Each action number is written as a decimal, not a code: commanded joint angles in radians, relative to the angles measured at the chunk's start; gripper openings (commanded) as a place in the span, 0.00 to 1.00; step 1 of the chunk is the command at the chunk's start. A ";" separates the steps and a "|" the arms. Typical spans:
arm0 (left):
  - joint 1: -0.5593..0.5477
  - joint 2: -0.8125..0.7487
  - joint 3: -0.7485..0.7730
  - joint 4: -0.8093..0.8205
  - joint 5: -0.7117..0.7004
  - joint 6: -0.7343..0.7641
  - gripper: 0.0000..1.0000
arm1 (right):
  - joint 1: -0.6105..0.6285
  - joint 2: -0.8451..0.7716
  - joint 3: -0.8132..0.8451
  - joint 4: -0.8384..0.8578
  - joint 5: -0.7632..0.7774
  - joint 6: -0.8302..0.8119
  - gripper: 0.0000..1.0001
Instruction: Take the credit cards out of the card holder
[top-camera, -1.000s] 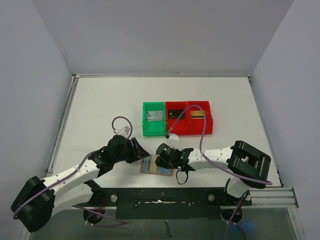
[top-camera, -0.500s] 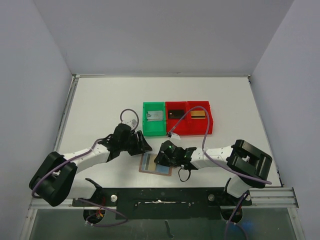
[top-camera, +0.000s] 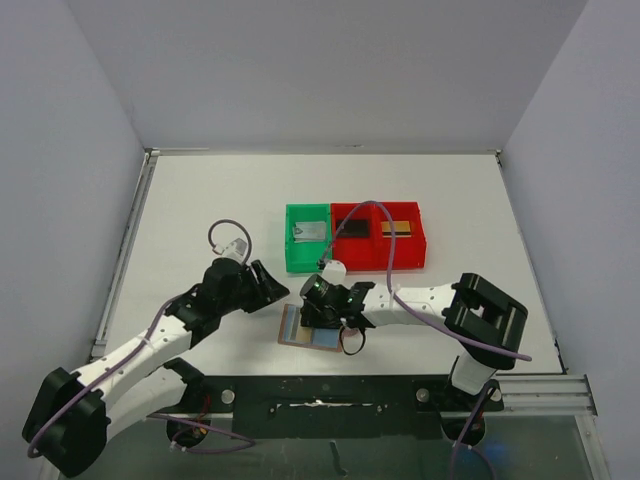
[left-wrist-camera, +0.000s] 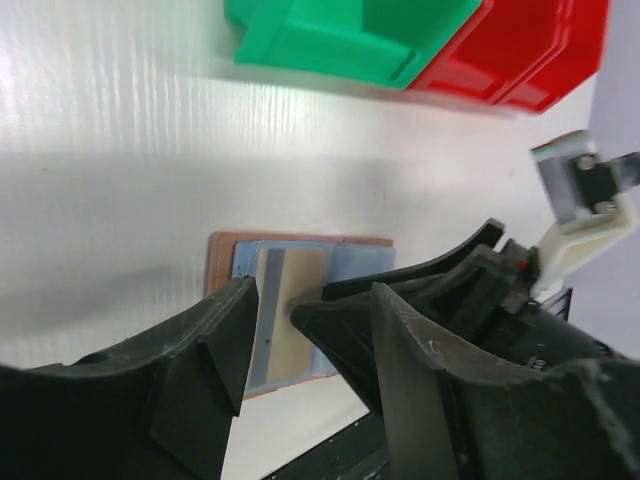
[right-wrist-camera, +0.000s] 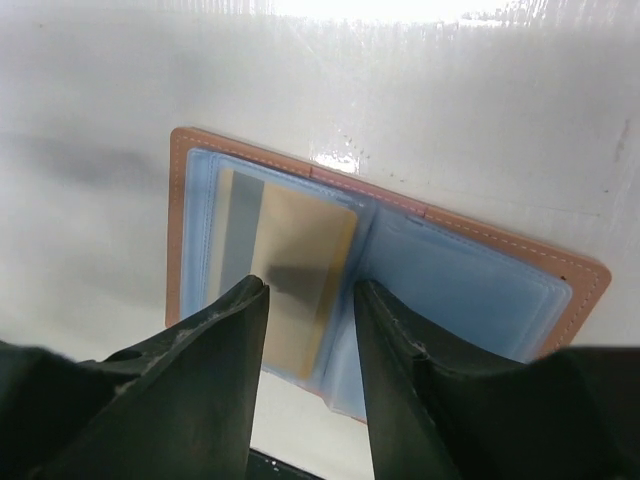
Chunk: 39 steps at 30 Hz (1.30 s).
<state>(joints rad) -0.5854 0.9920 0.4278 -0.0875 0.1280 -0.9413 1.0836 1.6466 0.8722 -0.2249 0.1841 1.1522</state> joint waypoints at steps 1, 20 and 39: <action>0.012 -0.142 0.000 -0.084 -0.157 -0.061 0.48 | 0.032 0.047 0.124 -0.217 0.131 -0.029 0.43; 0.019 -0.241 0.006 -0.164 -0.193 -0.087 0.48 | 0.083 0.158 0.327 -0.334 0.216 -0.023 0.52; 0.007 -0.108 -0.004 -0.024 -0.037 0.002 0.46 | 0.047 0.188 0.039 -0.214 0.131 0.032 0.27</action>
<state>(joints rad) -0.5735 0.8497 0.4137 -0.2470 0.0044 -0.9817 1.1393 1.7638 1.0306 -0.4198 0.3618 1.1896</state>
